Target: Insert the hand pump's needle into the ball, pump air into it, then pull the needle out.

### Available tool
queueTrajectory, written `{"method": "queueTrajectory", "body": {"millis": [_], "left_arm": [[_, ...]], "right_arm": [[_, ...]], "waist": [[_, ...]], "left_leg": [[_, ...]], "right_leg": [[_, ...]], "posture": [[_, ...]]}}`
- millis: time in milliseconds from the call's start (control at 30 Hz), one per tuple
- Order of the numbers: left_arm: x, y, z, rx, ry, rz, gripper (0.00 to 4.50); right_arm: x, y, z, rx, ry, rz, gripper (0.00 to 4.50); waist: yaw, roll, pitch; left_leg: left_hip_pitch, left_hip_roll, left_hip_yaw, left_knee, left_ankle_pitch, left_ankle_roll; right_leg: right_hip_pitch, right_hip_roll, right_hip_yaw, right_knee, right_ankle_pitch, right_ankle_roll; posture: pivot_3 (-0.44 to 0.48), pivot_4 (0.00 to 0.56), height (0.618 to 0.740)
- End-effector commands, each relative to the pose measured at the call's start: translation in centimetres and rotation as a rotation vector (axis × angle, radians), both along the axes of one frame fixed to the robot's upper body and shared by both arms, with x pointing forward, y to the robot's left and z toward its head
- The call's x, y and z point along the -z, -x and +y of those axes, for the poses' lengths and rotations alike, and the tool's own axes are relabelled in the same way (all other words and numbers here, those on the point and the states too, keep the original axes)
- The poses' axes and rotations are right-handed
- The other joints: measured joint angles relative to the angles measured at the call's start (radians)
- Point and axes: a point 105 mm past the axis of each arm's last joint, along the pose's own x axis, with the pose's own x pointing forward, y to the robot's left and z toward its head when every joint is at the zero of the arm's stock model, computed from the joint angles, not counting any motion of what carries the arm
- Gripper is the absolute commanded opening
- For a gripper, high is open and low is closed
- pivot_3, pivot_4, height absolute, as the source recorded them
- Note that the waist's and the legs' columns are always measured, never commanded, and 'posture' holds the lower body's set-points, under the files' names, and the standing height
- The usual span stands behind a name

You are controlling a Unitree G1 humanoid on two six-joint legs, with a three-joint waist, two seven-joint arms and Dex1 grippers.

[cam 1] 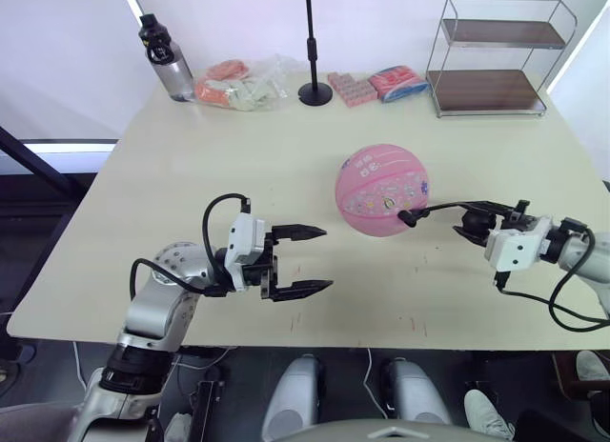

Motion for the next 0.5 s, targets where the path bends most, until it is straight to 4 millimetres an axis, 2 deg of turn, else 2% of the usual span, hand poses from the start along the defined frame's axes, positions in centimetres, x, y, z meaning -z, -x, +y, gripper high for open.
{"method": "queueTrajectory", "body": {"millis": [33, 100, 233, 333, 433, 500], "left_arm": [[-1.2, 1.8, -0.8, 0.037, 0.014, -0.054, 4.50], [-1.4, 2.5, -0.8, 0.040, 0.014, -0.056, 4.50], [-1.5, 3.0, -1.0, 0.040, 0.016, -0.055, 4.50], [-1.7, 3.0, -1.1, 0.034, 0.023, -0.057, 4.50], [-2.1, 0.6, -1.2, -0.002, 0.035, -0.067, 4.50], [-2.4, -0.6, -1.3, -0.023, 0.047, -0.069, 4.50]], "right_arm": [[0.3, 1.0, 0.0, -0.031, -0.020, -0.022, 3.83], [0.7, 1.6, -0.1, -0.045, -0.029, -0.005, 4.33], [1.1, 2.6, -0.2, -0.065, -0.070, 0.040, 4.33], [0.7, 3.1, -0.2, -0.050, -0.176, 0.089, 4.33], [0.4, 4.2, -0.6, -0.006, -0.400, 0.215, 4.33], [-0.1, 5.0, -0.6, 0.002, -0.528, 0.274, 4.33]], "waist": [[-0.001, 0.000, 0.000], [-0.003, 0.000, 0.000], [-0.005, 0.000, 0.000], [-0.004, -0.001, 0.001], [0.003, -0.003, 0.002], [0.003, -0.003, 0.002]], "left_leg": [[0.000, 0.000, 0.000, 0.000, 0.000, 0.000], [0.000, 0.001, 0.001, 0.000, 0.000, 0.000], [0.003, 0.001, 0.003, 0.001, 0.000, 0.000], [0.008, 0.002, 0.006, 0.001, 0.001, 0.000], [0.019, 0.003, 0.011, 0.002, 0.001, 0.000], [0.019, 0.004, 0.010, 0.004, 0.001, 0.000]], "right_leg": [[0.000, 0.000, 0.000, 0.000, 0.000, 0.000], [0.000, 0.000, 0.001, 0.001, 0.000, 0.000], [-0.001, 0.000, 0.004, 0.006, 0.000, 0.000], [0.002, 0.000, 0.006, 0.010, -0.003, -0.005], [0.011, 0.002, 0.007, 0.010, -0.003, -0.005], [0.013, 0.003, 0.007, 0.010, -0.003, -0.005]], "posture": [[0.000, 0.150, 0.740], [0.000, 0.150, 0.740], [0.000, 0.150, 0.740], [0.000, 0.150, 0.740], [0.000, 0.150, 0.740], [0.000, 0.150, 0.740]]}}
